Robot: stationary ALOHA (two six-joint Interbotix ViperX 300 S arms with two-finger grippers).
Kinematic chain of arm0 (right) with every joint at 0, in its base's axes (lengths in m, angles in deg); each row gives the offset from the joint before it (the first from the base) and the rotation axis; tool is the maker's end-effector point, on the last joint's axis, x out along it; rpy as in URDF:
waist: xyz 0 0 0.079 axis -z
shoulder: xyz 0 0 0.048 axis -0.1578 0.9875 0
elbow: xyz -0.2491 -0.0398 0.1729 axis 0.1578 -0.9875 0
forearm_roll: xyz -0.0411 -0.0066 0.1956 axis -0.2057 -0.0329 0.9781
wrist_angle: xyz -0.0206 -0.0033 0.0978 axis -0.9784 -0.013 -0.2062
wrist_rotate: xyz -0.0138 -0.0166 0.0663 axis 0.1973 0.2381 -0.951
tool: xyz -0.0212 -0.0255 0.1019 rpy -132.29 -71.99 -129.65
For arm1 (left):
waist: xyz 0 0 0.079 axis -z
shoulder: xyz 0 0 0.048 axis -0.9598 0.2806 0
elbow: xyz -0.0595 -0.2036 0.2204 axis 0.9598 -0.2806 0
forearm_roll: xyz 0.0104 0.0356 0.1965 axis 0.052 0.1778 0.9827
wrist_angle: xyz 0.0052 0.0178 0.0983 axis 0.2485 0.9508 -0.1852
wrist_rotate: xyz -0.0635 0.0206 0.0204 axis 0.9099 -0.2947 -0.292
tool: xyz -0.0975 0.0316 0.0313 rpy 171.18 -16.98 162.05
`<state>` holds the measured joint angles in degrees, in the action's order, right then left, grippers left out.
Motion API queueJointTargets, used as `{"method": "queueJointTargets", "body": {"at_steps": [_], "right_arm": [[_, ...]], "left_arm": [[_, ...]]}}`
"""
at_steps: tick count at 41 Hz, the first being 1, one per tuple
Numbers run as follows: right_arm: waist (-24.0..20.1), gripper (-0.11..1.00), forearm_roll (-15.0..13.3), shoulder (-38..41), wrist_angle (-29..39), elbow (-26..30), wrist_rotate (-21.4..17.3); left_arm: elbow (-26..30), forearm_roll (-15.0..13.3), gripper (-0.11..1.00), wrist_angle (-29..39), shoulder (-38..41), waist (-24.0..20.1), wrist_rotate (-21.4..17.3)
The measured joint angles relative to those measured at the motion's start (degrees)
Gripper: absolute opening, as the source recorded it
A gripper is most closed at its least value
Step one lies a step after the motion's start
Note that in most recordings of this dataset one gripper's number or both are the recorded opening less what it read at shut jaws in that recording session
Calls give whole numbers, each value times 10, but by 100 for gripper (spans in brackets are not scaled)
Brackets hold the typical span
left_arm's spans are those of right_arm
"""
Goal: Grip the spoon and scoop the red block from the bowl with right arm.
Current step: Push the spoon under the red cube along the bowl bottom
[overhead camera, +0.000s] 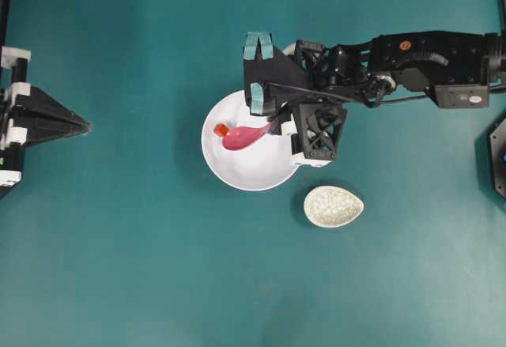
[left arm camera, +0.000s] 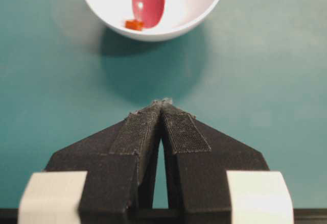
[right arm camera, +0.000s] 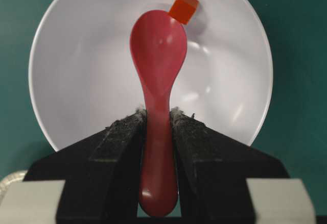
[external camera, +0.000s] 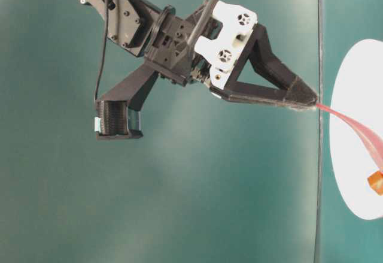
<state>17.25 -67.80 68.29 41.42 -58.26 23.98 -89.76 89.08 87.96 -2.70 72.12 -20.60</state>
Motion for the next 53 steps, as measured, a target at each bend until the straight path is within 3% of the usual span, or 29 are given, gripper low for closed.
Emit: {"method": "queueJointTargets", "body": {"at_steps": [31, 37, 53], "right_arm": [[0, 24, 0, -23, -76, -68, -1], [0, 24, 1, -29, -93, -82, -15], [0, 24, 1, -30, -110, -85, -24]], "left_arm": [[0, 0, 0, 0, -1, 0, 4], [0, 0, 0, 0, -1, 0, 4], [-1, 0, 0, 0, -1, 0, 4]]}}
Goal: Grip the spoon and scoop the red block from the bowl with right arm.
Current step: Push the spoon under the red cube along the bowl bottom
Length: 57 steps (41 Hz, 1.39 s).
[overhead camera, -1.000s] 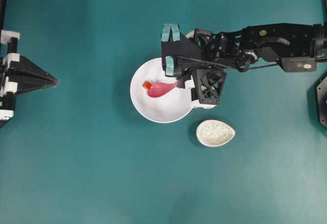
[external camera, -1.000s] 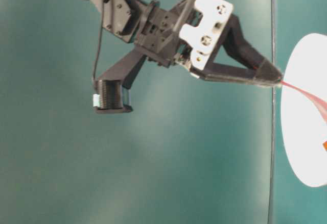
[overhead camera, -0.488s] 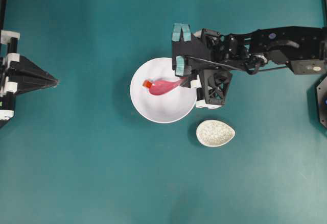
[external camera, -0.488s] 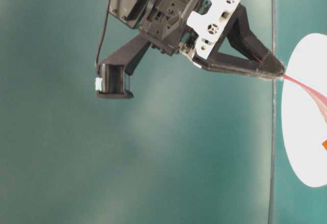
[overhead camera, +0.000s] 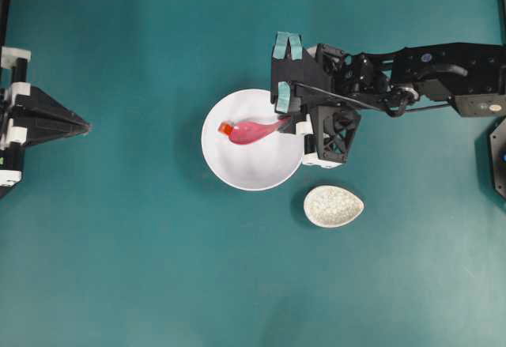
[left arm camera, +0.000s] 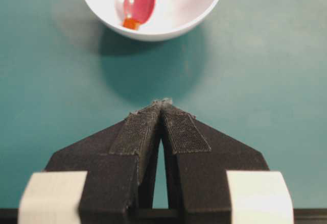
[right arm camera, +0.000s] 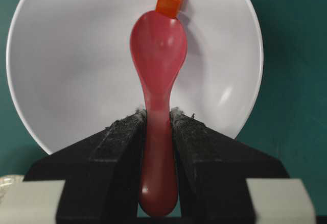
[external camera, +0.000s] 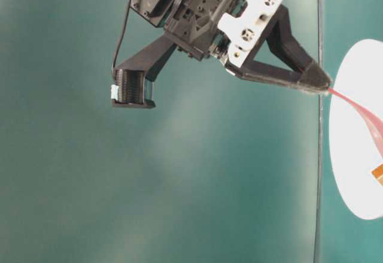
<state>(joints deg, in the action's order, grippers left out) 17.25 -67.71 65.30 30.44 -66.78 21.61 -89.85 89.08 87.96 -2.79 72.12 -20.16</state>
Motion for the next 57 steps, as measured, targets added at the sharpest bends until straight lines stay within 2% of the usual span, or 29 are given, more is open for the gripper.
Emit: {"method": "queueJointTargets", "body": {"at_steps": [22, 35, 57], "right_arm": [[-12, 24, 0, 3, -31, -9, -2], [-19, 24, 0, 3, -73, -34, -25], [-20, 24, 0, 4, -100, -40, -26]], "left_arm": [[1, 0, 0, 0, 0, 0, 1], [1, -1, 0, -1, 0, 0, 3], [1, 0, 0, 0, 0, 0, 4]]}}
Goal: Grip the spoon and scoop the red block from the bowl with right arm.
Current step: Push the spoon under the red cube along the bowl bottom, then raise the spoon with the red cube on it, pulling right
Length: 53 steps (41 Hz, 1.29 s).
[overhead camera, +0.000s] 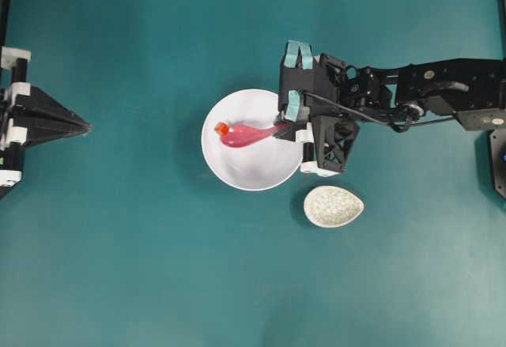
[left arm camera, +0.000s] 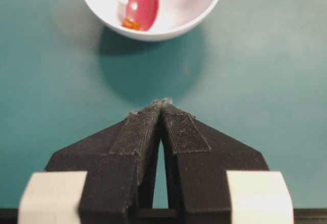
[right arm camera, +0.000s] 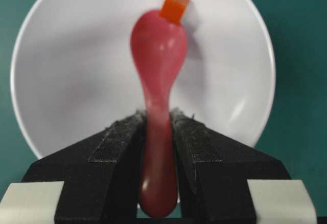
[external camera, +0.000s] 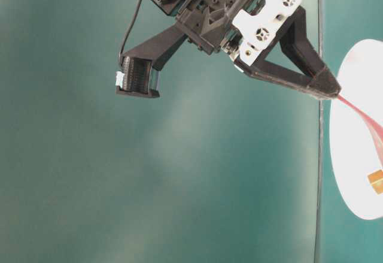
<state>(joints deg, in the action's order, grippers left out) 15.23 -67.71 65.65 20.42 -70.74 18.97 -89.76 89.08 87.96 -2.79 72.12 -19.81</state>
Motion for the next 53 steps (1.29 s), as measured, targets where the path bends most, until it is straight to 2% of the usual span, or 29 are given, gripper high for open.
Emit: {"method": "queueJointTargets", "body": {"at_steps": [30, 39, 53], "right_arm": [[-3, 24, 0, -1, -34, -4, 1], [-14, 24, 0, -17, -56, -35, 0], [-28, 24, 0, -64, -130, -91, 0]], "left_arm": [[-1, -1, 0, -1, 0, 0, 1], [0, 0, 0, 0, 0, 0, 1], [-1, -1, 0, 9, 0, 0, 1]]}}
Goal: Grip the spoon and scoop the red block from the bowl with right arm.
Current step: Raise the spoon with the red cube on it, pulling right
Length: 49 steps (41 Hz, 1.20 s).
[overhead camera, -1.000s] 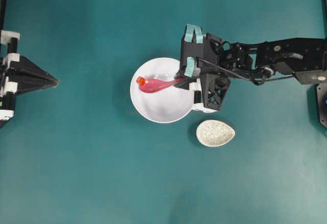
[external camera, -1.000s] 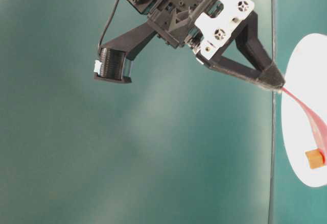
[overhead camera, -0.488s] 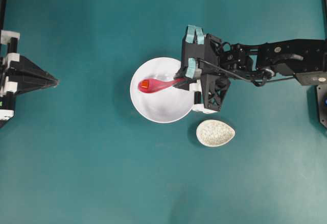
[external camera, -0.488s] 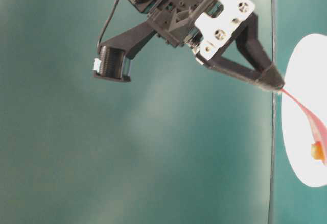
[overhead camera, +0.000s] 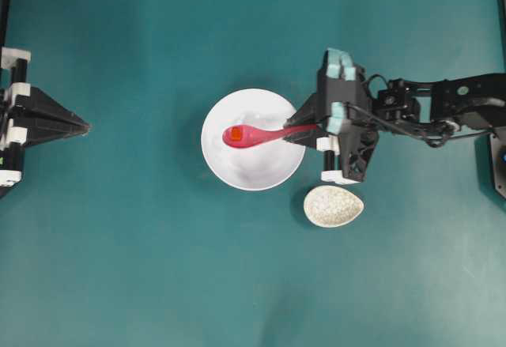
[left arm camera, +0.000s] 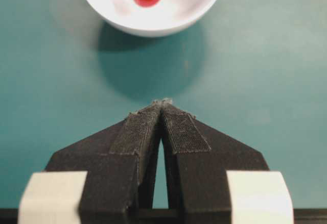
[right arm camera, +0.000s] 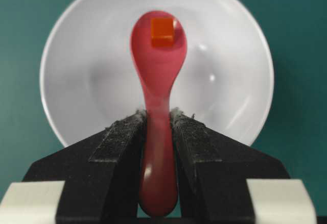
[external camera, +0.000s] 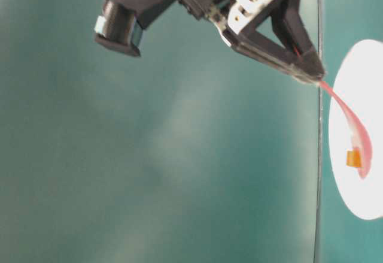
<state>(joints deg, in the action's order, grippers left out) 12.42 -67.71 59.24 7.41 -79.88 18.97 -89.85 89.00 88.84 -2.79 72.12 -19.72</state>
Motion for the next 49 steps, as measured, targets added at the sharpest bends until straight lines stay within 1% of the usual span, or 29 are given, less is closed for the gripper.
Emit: {"method": "queueJointTargets", "body": {"at_steps": [6, 17, 26, 38, 49], "right_arm": [[-3, 24, 0, -17, -16, -20, 0], [-4, 24, 0, -45, -25, -54, 1], [-8, 24, -1, -57, -49, -77, 4], [-11, 24, -11, -60, -60, -81, 7], [-11, 24, -16, -60, -71, -81, 11]], "left_arm": [[0, 0, 0, 6, 0, 0, 0], [1, 1, 0, 13, 0, 0, -2], [1, 1, 0, 28, -8, 0, -6], [11, 1, 0, 46, -42, 0, -11], [11, 1, 0, 41, -45, 0, -19]]}}
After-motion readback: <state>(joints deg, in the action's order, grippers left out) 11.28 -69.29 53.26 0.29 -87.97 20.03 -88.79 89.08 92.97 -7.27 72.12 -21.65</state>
